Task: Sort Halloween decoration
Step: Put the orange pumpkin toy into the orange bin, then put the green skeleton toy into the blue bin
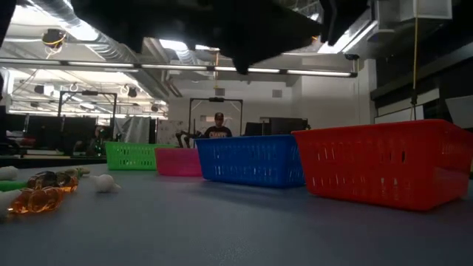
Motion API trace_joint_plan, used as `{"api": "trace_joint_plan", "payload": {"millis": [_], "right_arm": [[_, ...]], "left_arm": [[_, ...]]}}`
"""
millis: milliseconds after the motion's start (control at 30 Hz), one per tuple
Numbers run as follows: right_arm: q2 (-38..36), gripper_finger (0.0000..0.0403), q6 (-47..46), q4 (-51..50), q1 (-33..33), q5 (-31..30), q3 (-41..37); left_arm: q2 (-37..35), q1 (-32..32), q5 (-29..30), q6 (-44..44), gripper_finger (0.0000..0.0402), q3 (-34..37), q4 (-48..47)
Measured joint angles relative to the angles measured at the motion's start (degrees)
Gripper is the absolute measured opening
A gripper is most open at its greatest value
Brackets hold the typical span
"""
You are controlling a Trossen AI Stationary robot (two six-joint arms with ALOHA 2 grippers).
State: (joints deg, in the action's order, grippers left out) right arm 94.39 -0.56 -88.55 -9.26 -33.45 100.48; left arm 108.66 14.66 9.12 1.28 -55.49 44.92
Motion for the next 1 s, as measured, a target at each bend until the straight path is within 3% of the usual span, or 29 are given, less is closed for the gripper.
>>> {"api": "trace_joint_plan", "payload": {"millis": [267,500,867,1000], "right_arm": [[0.0,0.0168,0.0,0.9,0.0,0.0,4.1],[0.0,0.0168,0.1,1.4,-0.1,0.1,4.5],[0.0,0.0168,2.6,1.4,-0.1,0.6,4.5],[0.0,0.0168,5.5,1.4,-0.1,0.9,4.5]], "left_arm": [[9.4,-0.4,-4.0,3.6,0.0081,-9.7,0.3],[11.7,-1.3,-7.0,9.9,0.0085,-11.4,-0.1],[11.7,-1.7,-6.7,10.8,0.0166,-11.4,-0.8],[11.7,-1.7,-6.7,10.4,0.0178,-11.4,-1.2]]}}
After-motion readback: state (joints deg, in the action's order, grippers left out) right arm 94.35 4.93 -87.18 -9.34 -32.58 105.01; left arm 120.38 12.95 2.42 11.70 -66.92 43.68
